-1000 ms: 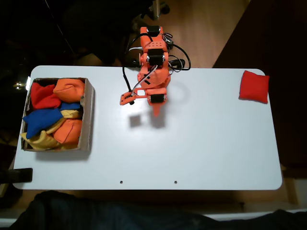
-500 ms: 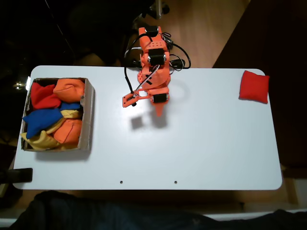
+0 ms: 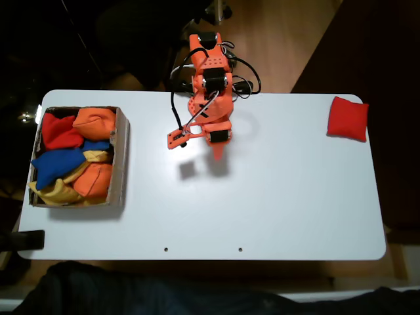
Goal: Grasp a bag and put it in the box.
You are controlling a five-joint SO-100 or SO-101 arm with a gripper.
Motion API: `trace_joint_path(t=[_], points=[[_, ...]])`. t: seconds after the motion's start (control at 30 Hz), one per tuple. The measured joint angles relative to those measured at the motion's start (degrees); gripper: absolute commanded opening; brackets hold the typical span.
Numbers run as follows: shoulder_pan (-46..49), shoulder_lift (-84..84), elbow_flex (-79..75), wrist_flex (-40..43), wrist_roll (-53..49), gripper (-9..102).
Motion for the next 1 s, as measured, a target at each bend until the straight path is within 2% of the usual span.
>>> trace_joint_path(t=[1.0], points=[[-0.6,-17.2,-25.0,-1.0,3.9,0]])
